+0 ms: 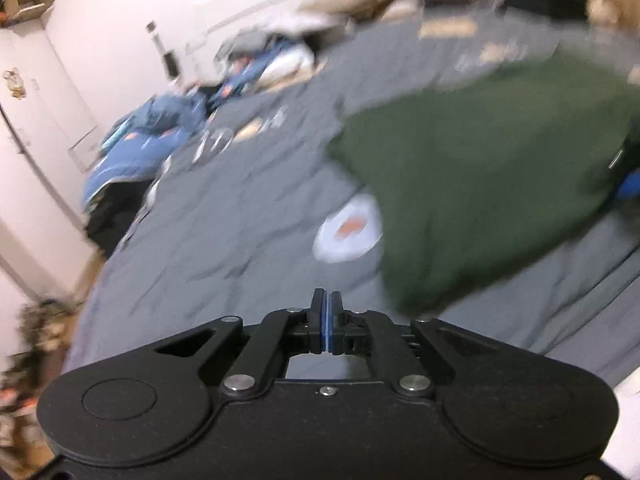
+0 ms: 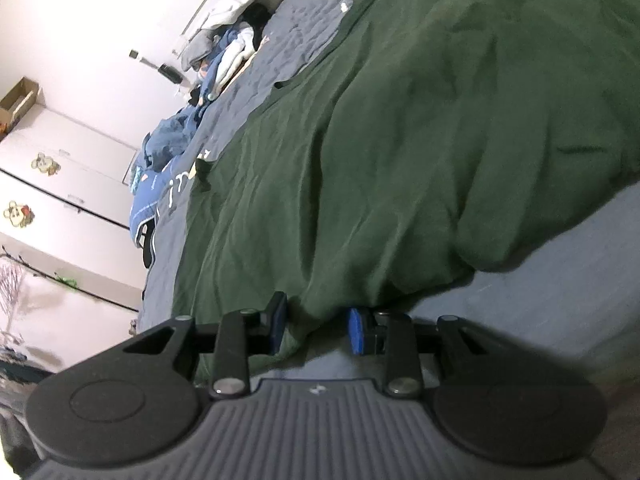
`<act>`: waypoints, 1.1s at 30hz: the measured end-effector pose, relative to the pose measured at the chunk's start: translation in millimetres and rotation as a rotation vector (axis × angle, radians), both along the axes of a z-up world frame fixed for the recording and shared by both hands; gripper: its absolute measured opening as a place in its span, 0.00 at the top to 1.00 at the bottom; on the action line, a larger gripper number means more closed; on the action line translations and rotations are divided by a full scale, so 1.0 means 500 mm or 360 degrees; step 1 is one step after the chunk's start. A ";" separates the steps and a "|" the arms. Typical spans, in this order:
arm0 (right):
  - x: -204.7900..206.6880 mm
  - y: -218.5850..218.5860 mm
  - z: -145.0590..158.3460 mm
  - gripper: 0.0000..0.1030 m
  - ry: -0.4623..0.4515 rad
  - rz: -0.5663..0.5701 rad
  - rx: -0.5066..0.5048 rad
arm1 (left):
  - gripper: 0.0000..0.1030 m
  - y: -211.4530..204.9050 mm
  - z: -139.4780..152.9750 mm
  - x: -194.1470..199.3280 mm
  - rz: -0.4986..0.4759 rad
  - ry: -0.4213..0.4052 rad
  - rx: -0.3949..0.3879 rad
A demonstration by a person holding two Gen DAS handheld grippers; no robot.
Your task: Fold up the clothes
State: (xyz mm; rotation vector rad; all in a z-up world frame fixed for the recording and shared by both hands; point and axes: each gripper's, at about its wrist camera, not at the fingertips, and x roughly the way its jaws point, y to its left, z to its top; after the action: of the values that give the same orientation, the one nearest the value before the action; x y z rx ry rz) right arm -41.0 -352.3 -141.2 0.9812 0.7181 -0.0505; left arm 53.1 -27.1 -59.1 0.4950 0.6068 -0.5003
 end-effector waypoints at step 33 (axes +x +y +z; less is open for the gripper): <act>-0.268 -0.354 -0.058 0.59 -0.0014 -0.0780 0.0219 | 0.37 -0.315 -0.007 -0.100 -0.0282 0.0379 -0.0614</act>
State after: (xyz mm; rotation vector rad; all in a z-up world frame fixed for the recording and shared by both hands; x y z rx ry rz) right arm -174.8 -529.1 -170.3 1.2713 0.4633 -0.4286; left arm 3.0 -184.3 -62.6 0.1219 0.6770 -0.8332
